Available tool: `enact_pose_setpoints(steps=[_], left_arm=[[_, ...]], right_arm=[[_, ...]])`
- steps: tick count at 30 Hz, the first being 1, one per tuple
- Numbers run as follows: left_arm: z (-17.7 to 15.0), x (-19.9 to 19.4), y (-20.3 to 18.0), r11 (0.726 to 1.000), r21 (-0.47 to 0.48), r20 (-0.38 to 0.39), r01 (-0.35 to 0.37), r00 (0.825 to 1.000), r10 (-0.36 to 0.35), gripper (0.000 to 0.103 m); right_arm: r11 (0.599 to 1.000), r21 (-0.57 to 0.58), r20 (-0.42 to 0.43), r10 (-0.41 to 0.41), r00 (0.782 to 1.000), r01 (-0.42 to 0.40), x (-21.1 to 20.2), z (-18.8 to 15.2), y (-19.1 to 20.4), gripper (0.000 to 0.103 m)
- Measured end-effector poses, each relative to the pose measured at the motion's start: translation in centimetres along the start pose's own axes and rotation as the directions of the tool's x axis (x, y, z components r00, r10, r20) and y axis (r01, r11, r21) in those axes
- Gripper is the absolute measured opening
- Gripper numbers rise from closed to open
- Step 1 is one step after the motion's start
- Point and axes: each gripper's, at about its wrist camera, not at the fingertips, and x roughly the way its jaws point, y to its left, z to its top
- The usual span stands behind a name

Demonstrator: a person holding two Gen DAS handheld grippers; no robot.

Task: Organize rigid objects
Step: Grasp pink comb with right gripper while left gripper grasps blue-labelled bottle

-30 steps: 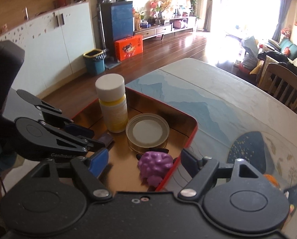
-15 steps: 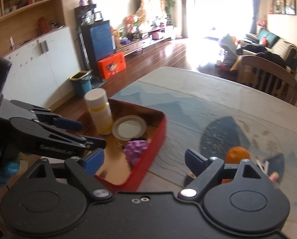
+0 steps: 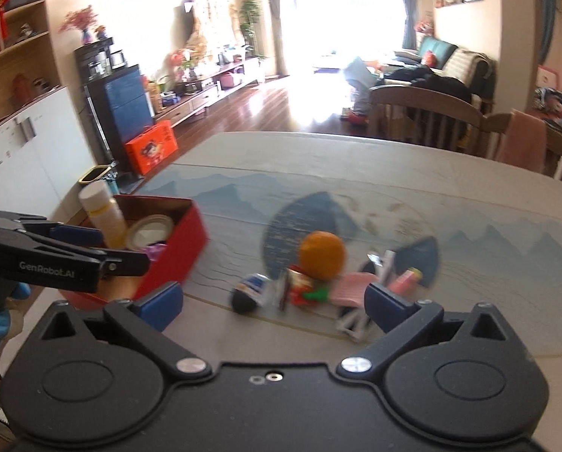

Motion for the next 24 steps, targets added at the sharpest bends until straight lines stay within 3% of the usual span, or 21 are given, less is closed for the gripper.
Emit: enact_pose_setpoints(steps=[8, 15, 20, 24], left_arm=[[-0.1, 2.7, -4.5, 1.0, 0.001, -0.015, 0.016, 1.0, -0.016, 0.084], [-0.4, 5.6, -7.3, 1.0, 0.01, -0.039, -0.029, 0.999, 0.029, 0.084], [-0.6, 7.7, -8.1, 0.998, 0.007, -0.064, -0.06, 0.996, 0.06, 0.084], [-0.8, 9.2, -8.6, 0.997, 0.009, -0.081, -0.072, 0.994, 0.072, 0.084]], right_arm=[[1.0, 0.0, -0.021, -0.03, 0.999, 0.03, -0.4, -1.0, -5.0, 0.103], [0.998, -0.02, -0.046, -0.056, 0.997, 0.056, 1.0, -1.1, -8.7, 0.102], [0.996, -0.083, -0.078, -0.043, 0.996, 0.036, 2.6, -0.9, -10.4, 0.1], [0.975, -0.219, -0.105, 0.004, 0.994, -0.027, 4.0, -0.2, -9.9, 0.098]])
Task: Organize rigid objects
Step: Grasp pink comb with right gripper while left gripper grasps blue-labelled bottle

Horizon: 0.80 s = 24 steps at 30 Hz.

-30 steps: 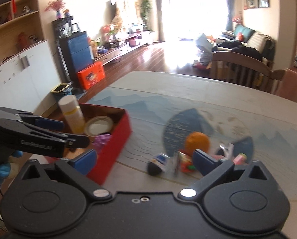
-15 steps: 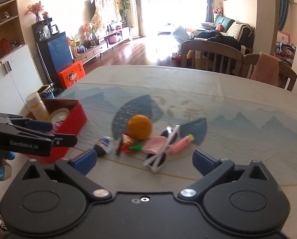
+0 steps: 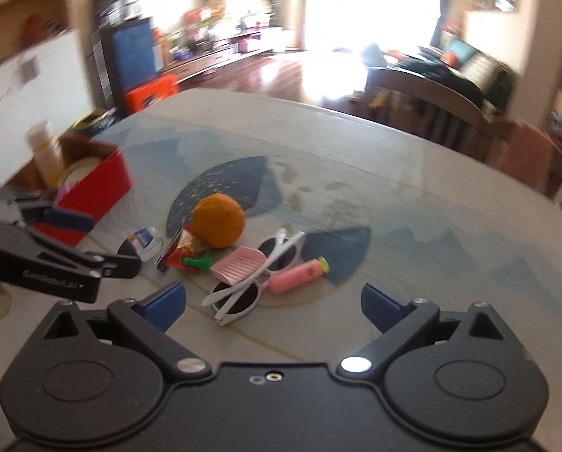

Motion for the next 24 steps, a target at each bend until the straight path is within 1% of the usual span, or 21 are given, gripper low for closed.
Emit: enact_pose_setpoints(steps=[2, 5, 8, 10, 11, 12, 18, 20, 24], left_arm=[[0.0, 0.6, -0.2, 1.0, 0.004, -0.005, -0.009, 1.0, 0.009, 0.084], [0.1, 1.7, -0.2, 1.0, -0.009, -0.02, -0.023, 1.0, 0.023, 0.084], [0.3, 2.6, 0.0, 0.999, -0.024, -0.03, -0.038, 0.999, 0.037, 0.084], [0.4, 3.0, 0.2, 0.999, -0.037, -0.036, -0.037, 0.999, 0.036, 0.084], [0.4, 3.2, 0.4, 0.998, -0.041, -0.039, -0.041, 0.998, 0.04, 0.084], [0.3, 3.3, 0.4, 0.998, -0.042, -0.042, -0.044, 0.998, 0.043, 0.084], [0.2, 4.2, 1.0, 0.997, -0.044, -0.061, -0.064, 0.996, 0.061, 0.083], [0.2, 4.4, 1.1, 0.997, -0.046, -0.06, -0.065, 0.996, 0.062, 0.082], [0.2, 4.5, 1.2, 0.997, -0.037, -0.052, -0.061, 0.997, 0.06, 0.069]], right_arm=[[0.997, -0.066, -0.015, 0.032, 0.999, -0.033, 0.8, 0.7, 0.4, 0.096], [0.988, -0.132, -0.039, 0.07, 0.997, -0.075, 2.3, 1.3, 0.8, 0.094], [0.977, -0.187, -0.067, 0.094, 0.993, -0.105, 3.9, 1.8, 1.2, 0.088], [0.967, -0.223, -0.081, 0.107, 0.991, -0.122, 4.7, 2.0, 1.5, 0.087], [0.962, -0.241, -0.088, 0.114, 0.99, -0.132, 5.1, 2.1, 1.6, 0.081], [0.955, -0.26, -0.097, 0.119, 0.988, -0.14, 5.5, 2.1, 1.7, 0.08], [0.919, -0.359, -0.129, 0.124, 0.984, -0.162, 7.6, 2.6, 2.4, 0.074], [0.909, -0.38, -0.138, 0.127, 0.982, -0.171, 8.1, 2.8, 2.6, 0.072], [0.904, -0.392, -0.154, 0.12, 0.981, -0.172, 9.1, 2.8, 2.9, 0.067]])
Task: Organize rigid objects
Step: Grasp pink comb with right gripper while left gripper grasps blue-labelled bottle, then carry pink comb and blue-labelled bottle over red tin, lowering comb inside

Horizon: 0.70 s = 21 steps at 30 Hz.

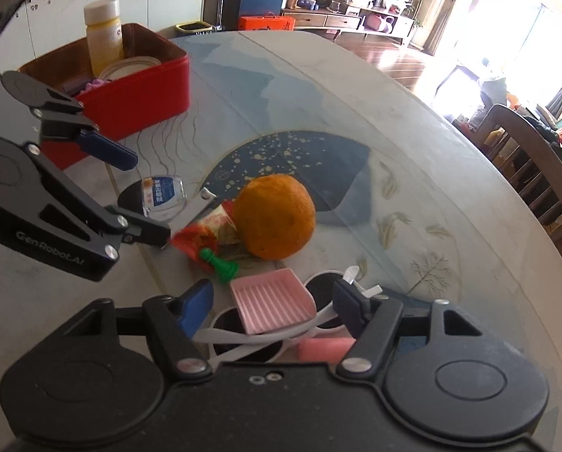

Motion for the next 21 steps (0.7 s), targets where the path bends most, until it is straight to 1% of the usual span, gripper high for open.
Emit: enact_pose_setpoints(steps=[1, 2, 4, 5, 7, 9, 12, 15, 21], left_arm=[[0.0, 0.0, 0.0, 1.0, -0.001, 0.002, 0.004, 1.0, -0.004, 0.067], [0.1, 0.0, 0.0, 1.0, -0.001, 0.004, 0.003, 1.0, -0.003, 0.065], [0.1, -0.1, 0.0, 1.0, 0.002, 0.013, 0.012, 1.0, -0.012, 0.054], [0.1, -0.2, 0.0, 1.0, 0.005, 0.015, 0.021, 1.0, -0.021, 0.052], [0.1, -0.3, -0.2, 0.999, 0.019, 0.019, 0.027, 0.999, -0.027, 0.042], [0.1, -0.4, -0.4, 0.999, 0.033, 0.024, 0.02, 1.0, -0.02, 0.038], [0.2, -0.4, -0.5, 0.999, 0.035, 0.022, 0.019, 1.0, -0.02, 0.038], [0.2, -0.5, -0.5, 0.999, 0.036, 0.016, 0.012, 1.0, -0.012, 0.038], [-0.1, -1.1, -0.7, 0.999, 0.031, 0.01, 0.022, 1.0, -0.022, 0.038]], right_arm=[[1.0, -0.001, -0.002, 0.002, 1.0, -0.002, 0.1, 0.1, 0.0, 0.064], [1.0, 0.0, -0.005, 0.008, 1.0, -0.008, 0.2, 0.1, 0.0, 0.059], [1.0, -0.004, -0.014, 0.011, 1.0, -0.011, 0.4, 0.2, 0.1, 0.054], [1.0, -0.011, -0.016, 0.008, 1.0, -0.008, 0.4, 0.1, 0.2, 0.051], [1.0, -0.021, -0.02, -0.002, 1.0, 0.001, 0.5, 0.0, 0.4, 0.046], [1.0, -0.017, -0.017, -0.004, 1.0, 0.003, 0.4, -0.1, 0.4, 0.046], [1.0, 0.003, -0.007, -0.015, 1.0, 0.015, 0.2, -0.3, 0.4, 0.046], [0.999, 0.045, 0.009, -0.03, 1.0, 0.029, -0.4, -0.4, 0.3, 0.046], [0.991, 0.122, 0.057, -0.056, 0.997, 0.049, -2.5, -0.7, 0.5, 0.046]])
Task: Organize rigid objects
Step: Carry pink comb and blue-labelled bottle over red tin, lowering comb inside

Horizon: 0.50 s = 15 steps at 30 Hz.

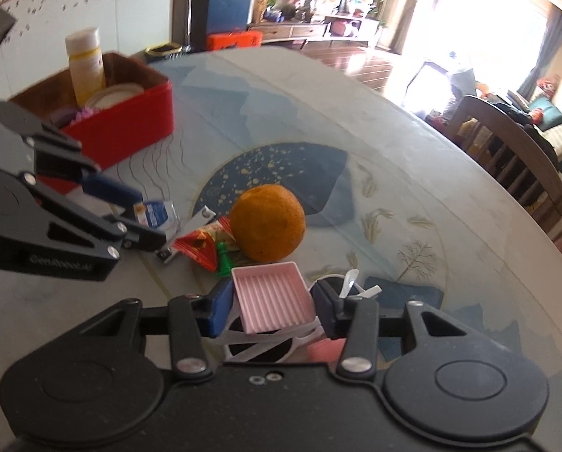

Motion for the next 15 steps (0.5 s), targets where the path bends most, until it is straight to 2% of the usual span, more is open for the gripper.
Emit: enact_pose_setpoints(steps=[7, 15], left_arm=[[0.0, -1.8, 0.1, 1.0, -0.021, 0.005, 0.011, 1.0, -0.01, 0.038], [0.0, -5.1, 0.9, 0.999, -0.041, 0.026, 0.02, 0.999, -0.018, 0.038]], right_arm=[[0.997, 0.071, 0.048, -0.011, 0.999, 0.008, -2.9, 0.0, 0.7, 0.046], [0.995, 0.102, 0.095, -0.015, 0.995, 0.005, -5.8, 0.7, 2.8, 0.046]])
